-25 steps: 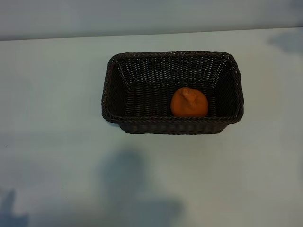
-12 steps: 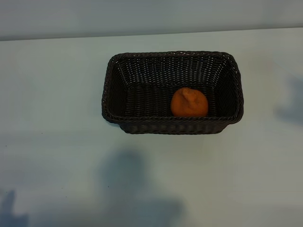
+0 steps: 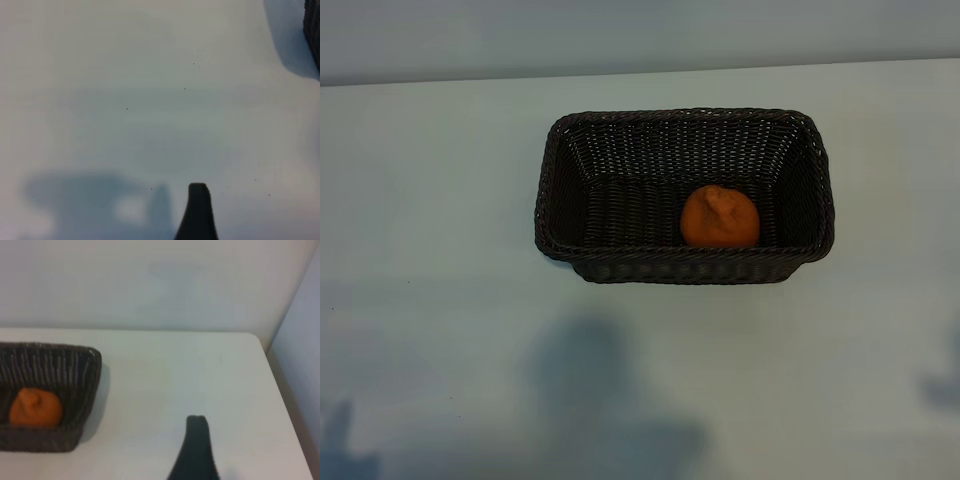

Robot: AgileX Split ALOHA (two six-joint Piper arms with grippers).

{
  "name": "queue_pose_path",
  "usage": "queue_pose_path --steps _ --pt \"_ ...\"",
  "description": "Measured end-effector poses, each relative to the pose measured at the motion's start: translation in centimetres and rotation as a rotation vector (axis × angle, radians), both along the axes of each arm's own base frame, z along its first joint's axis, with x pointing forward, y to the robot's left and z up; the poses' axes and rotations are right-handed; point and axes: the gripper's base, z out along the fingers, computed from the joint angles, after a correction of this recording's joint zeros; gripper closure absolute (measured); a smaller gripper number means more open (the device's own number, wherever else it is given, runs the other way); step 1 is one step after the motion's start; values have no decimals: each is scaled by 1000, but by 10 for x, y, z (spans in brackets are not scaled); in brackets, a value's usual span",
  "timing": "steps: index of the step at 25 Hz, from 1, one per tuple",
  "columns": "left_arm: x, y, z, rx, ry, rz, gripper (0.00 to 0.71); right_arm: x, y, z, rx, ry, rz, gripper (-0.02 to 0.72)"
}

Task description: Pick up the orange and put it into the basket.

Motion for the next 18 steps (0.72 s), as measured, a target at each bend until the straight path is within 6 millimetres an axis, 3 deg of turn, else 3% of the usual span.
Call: queue_pose_path --steps 3,9,14,18 --pt "0 0 0 0 0 0 118 -7 0 -24 20 -17 -20 137" --pt "0 0 0 0 0 0 118 -3 -1 -60 38 31 -32 137" --pt "0 0 0 0 0 0 118 5 -3 -80 49 91 -34 137" --pt "0 0 0 0 0 0 118 6 -3 -84 51 111 -35 137"
